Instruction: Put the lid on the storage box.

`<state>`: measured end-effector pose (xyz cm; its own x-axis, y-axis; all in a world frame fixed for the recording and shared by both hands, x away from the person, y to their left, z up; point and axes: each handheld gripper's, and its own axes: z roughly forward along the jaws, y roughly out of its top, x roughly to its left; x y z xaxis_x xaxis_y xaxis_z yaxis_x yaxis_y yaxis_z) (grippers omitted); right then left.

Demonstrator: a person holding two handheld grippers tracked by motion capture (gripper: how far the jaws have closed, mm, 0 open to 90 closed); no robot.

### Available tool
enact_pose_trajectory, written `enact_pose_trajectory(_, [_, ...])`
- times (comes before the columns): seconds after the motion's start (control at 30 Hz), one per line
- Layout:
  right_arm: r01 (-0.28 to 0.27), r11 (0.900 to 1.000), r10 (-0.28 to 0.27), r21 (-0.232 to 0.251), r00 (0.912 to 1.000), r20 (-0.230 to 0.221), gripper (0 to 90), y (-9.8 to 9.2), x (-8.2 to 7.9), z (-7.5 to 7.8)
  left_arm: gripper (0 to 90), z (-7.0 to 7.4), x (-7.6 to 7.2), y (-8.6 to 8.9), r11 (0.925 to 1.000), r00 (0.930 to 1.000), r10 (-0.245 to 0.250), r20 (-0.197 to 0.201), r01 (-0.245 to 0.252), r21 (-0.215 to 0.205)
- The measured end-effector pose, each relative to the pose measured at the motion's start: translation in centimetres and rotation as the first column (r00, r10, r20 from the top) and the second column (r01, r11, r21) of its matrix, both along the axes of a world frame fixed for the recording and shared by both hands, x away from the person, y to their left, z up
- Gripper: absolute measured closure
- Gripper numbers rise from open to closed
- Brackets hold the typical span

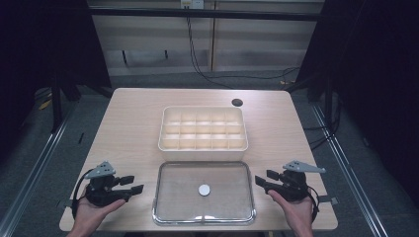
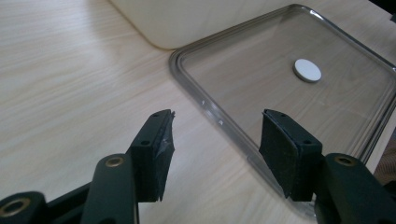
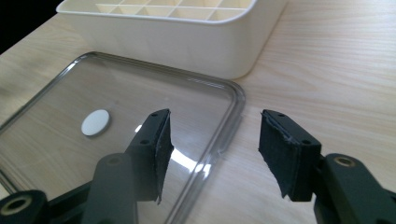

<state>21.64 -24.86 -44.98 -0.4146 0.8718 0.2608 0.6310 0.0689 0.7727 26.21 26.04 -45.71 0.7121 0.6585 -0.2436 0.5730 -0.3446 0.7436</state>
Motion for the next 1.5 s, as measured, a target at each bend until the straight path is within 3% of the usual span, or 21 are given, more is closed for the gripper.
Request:
enact_pose_trajectory(0.13, [-0.021,1.0,0.021,-0.009,0.9997,-0.008,45.3,0.8,1.3,0.8,43.0,0.8,1.0,-1.3,0.9997,0.9997,-0.023,0.009,0.023,0.002])
enact_pose_trajectory(0.17, [-0.024,1.0,0.024,-0.012,0.9996,-0.012,45.2,0.9,1.6,1.2,42.7,1.2,1.8,-1.8,0.999,0.9994,-0.03,-0.015,0.03,-0.033])
enact_pose_trajectory(0.33, [-0.028,1.0,0.028,-0.004,0.9994,-0.019,45.1,1.3,2.8,1.2,48.0,1.1,2.6,-2.3,0.9986,0.9996,-0.028,-0.009,0.027,-0.046])
enact_pose_trajectory(0.47, [-0.021,1.0,0.021,0.005,0.9991,-0.037,46.7,1.6,3.8,-0.4,50.8,-0.1,2.5,-2.2,0.9996,0.9996,-0.026,-0.014,0.025,-0.012])
enact_pose_trajectory(0.57, [-0.03,1.0,0.03,0.001,0.9982,-0.052,49.4,1.8,4.0,-1.1,52.4,-0.5,2.7,-2.0,0.9994,0.9996,-0.013,-0.025,0.012,-0.034])
enact_pose_trajectory(0.67, [-0.033,0.999,0.032,-0.007,0.9976,-0.061,51.4,1.8,4.1,-1.4,54.0,-0.8,2.8,-2.0,0.9997,0.9995,-0.017,-0.026,0.017,-0.016])
enact_pose_trajectory(0.83, [-0.021,0.999,0.019,-0.033,0.9973,-0.071,53.1,1.6,4.5,-2.5,54.1,-1.9,2.5,-3.0,0.9986,0.9988,-0.038,-0.032,0.039,0.036])
enact_pose_trajectory(0.97, [-0.024,0.998,0.019,-0.05,0.9937,-0.111,53.6,1.7,4.6,-3.4,53.4,-2.3,2.5,-3.6,0.9975,0.9977,-0.052,-0.043,0.054,0.045])
enact_pose_trajectory(1.17, [-0.03,0.997,0.022,-0.072,0.9924,-0.121,53.6,2.1,4.8,-3.9,53.6,-3.0,2.5,-3.9,0.9971,0.9955,-0.063,-0.071,0.066,0.039])
enact_pose_trajectory(1.5, [-0.031,0.991,0.013,-0.127,0.9896,-0.143,50.3,2.7,4.9,-4.7,52.7,-3.8,2.5,-4.4,0.9942,0.9937,-0.07,-0.088,0.077,0.076])
